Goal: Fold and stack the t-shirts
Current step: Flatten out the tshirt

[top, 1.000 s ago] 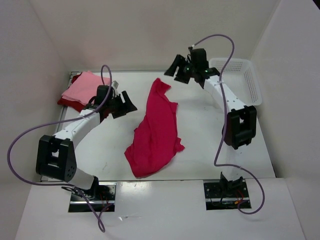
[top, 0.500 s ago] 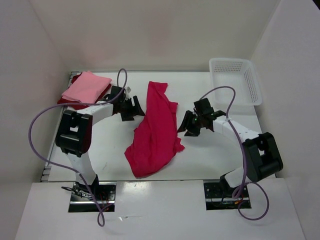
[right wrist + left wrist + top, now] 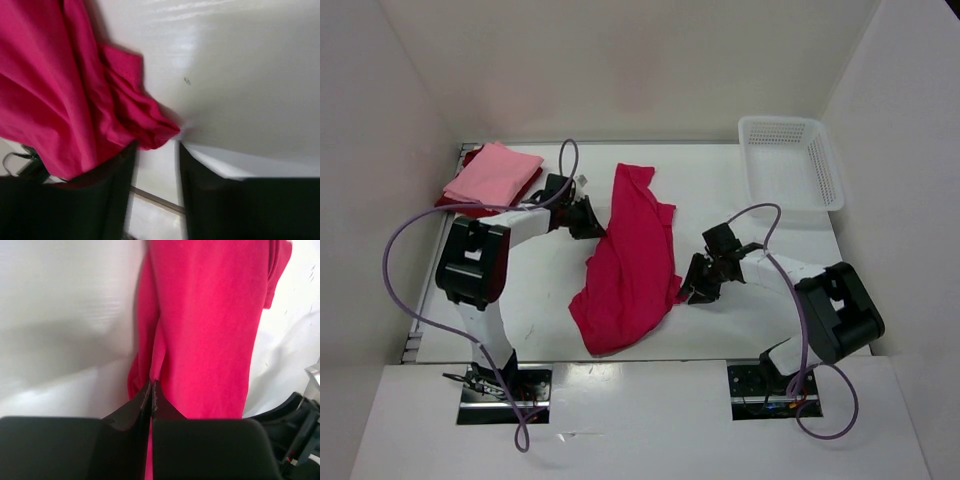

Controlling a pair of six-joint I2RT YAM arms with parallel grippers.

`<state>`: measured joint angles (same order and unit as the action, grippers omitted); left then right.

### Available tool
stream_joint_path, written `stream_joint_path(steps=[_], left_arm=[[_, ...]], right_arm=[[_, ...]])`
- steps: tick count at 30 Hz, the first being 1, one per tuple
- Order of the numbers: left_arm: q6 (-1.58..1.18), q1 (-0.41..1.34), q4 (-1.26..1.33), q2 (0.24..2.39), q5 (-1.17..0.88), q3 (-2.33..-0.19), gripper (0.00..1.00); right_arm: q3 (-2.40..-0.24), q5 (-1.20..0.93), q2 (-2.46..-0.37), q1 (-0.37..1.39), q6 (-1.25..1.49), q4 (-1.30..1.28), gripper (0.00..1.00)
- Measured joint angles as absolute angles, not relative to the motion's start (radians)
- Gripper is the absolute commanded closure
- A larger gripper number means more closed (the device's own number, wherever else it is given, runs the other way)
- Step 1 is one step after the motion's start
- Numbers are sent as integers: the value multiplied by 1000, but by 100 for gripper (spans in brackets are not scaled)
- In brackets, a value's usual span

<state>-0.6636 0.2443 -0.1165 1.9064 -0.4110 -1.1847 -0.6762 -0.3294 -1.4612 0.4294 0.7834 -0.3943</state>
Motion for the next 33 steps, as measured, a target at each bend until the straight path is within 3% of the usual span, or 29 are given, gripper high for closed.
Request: stream_joint_path(steps=[1,2,5,11,15,17,18,21,22,26,31,33], left_arm=[[-667,234,-113,1879,-402,-1161,97],[-670,218,-111,1849,-391,-1137,99],[-686,179,-110,1760,-359,-1079,100],[-735,155,-160,1552,-318,-983,100],[-796,148,-230,1382,-303,-975,94],[-828,146,-258,1288,-286,-978,90],[-846,145,-267,1248,-280,-980,87],[-895,145,-262,1166,-275,-974,52],[-904,145,-249,1158,-281,-958,28],[-913,145,-268,1198,-279,-891,0],[-871,107,-319,1230,-183,-881,0],[-861,86,-299,1274,-162,-907,0]], right_arm=[[-676,-330,-1472,430,783,-381,72],[-679,-330,-1487,430,791,-372,87],[-704,-309,-1519,430,801,-369,100],[-973,-250,-1556,407,783,-387,100],[-1298,-209,-1622,361,718,-421,100],[-1429,-198,-1662,341,691,-420,97],[-1473,-196,-1673,333,681,-421,87],[-1495,-201,-1680,321,659,-415,60],[-1464,-209,-1678,321,656,-406,57],[-1195,-253,-1665,326,652,-381,50],[-916,-268,-1653,369,667,-438,39],[-863,-281,-1624,383,680,-440,39]])
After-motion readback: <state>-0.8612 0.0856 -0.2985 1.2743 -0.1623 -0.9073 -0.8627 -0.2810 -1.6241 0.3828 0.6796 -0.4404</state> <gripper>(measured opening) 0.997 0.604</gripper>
